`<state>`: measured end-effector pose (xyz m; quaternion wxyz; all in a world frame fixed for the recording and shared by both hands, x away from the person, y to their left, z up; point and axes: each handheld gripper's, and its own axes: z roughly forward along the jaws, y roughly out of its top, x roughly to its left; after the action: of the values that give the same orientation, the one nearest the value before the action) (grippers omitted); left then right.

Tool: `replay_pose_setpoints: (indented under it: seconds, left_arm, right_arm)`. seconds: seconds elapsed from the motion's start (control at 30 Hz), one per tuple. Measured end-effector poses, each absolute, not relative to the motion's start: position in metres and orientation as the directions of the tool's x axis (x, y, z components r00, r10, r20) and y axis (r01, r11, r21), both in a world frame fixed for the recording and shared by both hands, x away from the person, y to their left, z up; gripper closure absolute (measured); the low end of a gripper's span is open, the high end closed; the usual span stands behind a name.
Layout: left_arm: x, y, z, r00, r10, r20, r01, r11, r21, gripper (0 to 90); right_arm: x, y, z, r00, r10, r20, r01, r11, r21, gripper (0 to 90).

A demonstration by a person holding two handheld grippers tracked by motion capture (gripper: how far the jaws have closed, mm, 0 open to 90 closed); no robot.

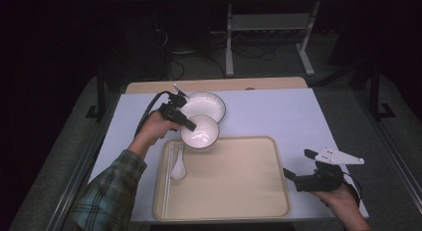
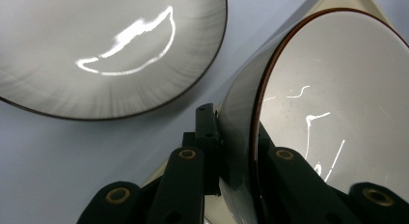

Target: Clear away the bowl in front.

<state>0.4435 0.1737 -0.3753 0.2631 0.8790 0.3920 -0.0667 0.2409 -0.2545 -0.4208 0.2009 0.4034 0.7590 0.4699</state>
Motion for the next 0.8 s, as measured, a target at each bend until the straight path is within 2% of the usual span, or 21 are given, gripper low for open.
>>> replay_pose_setpoints:
  seconds: [0.4,0.8]
  left_arm:
    - [0.422,0.175,-0.403,0.683,0.64,-0.352,0.729,-0.567,0.383,81.6]
    - [0.418,0.178,-0.419,0.67,0.641,-0.374,0.741,-0.555,0.377,81.5]
  right_arm:
    - [0.241,-0.253,-0.421,-0.596,0.8,0.07,0.424,0.239,0.874,0.0]
    - [0.241,-0.253,-0.421,-0.594,0.801,0.072,0.427,0.239,0.872,0.0]
